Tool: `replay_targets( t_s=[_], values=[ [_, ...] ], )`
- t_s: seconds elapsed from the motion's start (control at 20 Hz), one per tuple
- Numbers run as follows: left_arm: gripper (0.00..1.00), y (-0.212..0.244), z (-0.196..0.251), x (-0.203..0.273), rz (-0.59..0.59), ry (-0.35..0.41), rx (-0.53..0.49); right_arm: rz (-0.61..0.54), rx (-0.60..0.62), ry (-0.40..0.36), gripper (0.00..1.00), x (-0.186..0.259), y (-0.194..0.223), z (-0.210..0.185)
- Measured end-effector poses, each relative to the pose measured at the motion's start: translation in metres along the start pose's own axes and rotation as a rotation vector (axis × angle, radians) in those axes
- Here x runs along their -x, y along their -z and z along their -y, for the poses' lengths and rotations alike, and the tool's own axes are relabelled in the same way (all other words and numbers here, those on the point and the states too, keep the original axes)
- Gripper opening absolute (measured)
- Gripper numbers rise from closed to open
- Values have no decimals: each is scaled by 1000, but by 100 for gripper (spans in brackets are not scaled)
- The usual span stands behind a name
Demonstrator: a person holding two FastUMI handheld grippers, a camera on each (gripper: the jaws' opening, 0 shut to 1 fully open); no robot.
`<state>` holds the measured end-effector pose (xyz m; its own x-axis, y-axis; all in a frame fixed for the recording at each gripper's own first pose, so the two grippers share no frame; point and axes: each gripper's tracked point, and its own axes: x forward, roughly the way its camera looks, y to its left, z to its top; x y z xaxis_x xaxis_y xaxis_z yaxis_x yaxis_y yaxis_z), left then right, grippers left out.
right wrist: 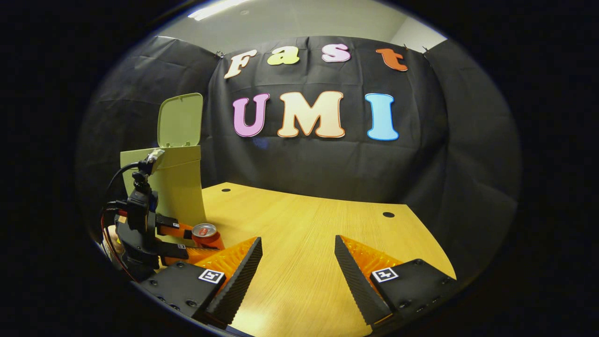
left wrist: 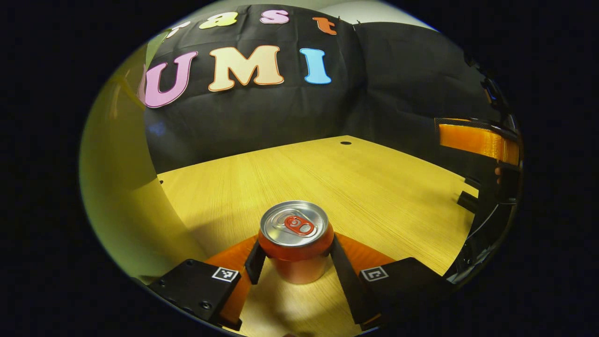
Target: Press the lid of the desktop garbage bin to open it, pick up the crumpled paper on the desktop and throw it into the bin, then pick up the pop can on the desktop and drop it into the bin, and finally close the garbage bin lid.
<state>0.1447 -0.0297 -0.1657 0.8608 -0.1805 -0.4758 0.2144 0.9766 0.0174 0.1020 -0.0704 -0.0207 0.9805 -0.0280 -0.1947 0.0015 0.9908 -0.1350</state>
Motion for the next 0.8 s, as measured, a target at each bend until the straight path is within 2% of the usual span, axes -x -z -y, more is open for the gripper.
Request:
replay_targets(
  t_s=[0.3,0.55,0.8],
  values=[
    [78,-4,-3,0,-6,-19,-16,3,-28,16,98,-2,9,11],
    [78,-33,3,17,39,-23,-24,-21,-16,25,99,-3,18,17],
    [78,-73,20,46,88,24,-22,-54,-19,19,98,-4,27,21]
  ],
)
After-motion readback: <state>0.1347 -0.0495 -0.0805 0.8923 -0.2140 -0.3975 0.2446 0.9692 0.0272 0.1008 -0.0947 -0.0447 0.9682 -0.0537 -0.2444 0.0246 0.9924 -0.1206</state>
